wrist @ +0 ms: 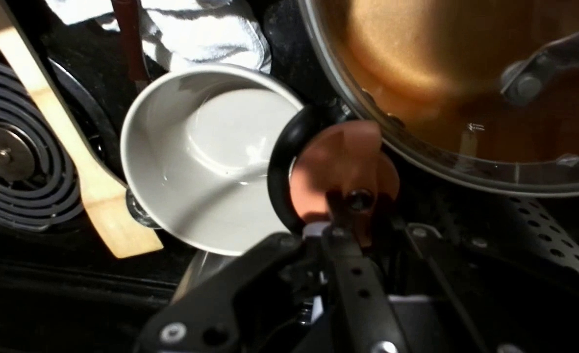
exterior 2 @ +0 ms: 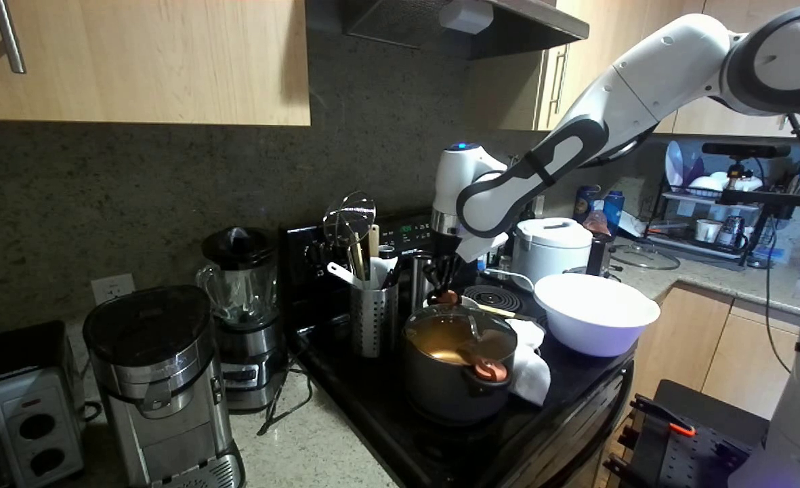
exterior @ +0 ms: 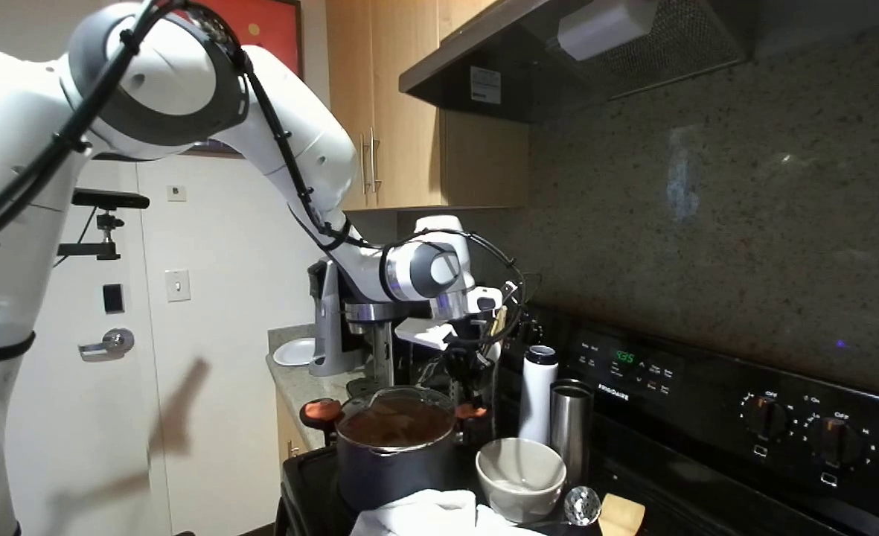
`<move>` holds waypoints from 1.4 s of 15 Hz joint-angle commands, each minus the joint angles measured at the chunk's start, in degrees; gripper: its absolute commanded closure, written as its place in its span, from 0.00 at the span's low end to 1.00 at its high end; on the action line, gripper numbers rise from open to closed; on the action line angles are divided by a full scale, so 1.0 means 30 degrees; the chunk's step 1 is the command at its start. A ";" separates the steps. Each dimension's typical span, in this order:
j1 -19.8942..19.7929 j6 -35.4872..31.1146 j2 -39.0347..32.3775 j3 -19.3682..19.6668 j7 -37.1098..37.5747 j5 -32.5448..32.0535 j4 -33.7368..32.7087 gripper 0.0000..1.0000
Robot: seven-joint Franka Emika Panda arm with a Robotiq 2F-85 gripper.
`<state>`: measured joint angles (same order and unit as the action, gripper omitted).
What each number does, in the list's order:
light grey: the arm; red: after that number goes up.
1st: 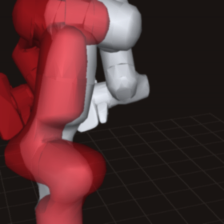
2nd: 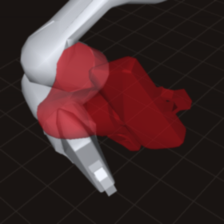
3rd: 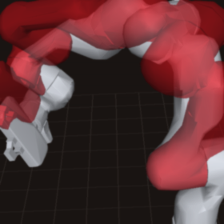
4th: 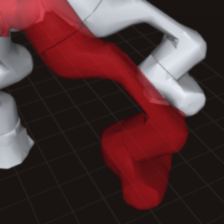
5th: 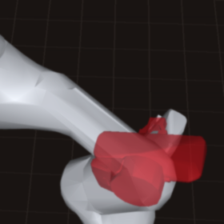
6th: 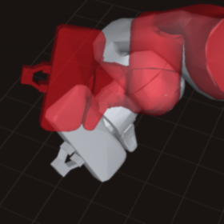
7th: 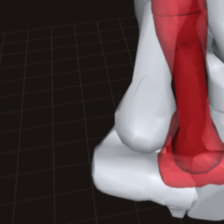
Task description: Turn the knobs on the pot
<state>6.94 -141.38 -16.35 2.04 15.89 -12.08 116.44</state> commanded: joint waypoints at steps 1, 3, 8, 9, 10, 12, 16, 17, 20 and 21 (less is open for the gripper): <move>-0.0532 0.1150 0.0315 -0.0696 -0.2677 0.1115 -0.0179 0.95; -0.0806 0.1547 0.0237 -0.0924 -0.4231 0.1719 -0.0437 0.95; -0.1382 0.2833 0.0033 -0.1396 -0.7250 0.2757 -0.1116 0.95; -0.1415 0.3085 -0.0025 -0.1401 -0.7480 0.2788 -0.1295 0.95; -0.1470 0.3272 -0.0051 -0.1430 -0.7695 0.2843 -0.1420 0.95; -0.1521 0.3606 -0.0137 -0.1464 -0.8028 0.2938 -0.1681 0.95; -0.1450 0.4167 -0.0573 -0.1376 -0.7673 0.2827 -0.2303 0.95; -0.1440 0.4230 -0.0703 -0.1359 -0.7532 0.2844 -0.2456 0.95; -0.1439 0.4444 -0.0982 -0.1365 -0.7349 0.2974 -0.2848 0.57; -0.1415 0.4530 -0.0991 -0.1354 -0.7288 0.2956 -0.2949 0.56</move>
<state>3.37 -130.75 -18.91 -1.10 -5.67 -4.77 110.28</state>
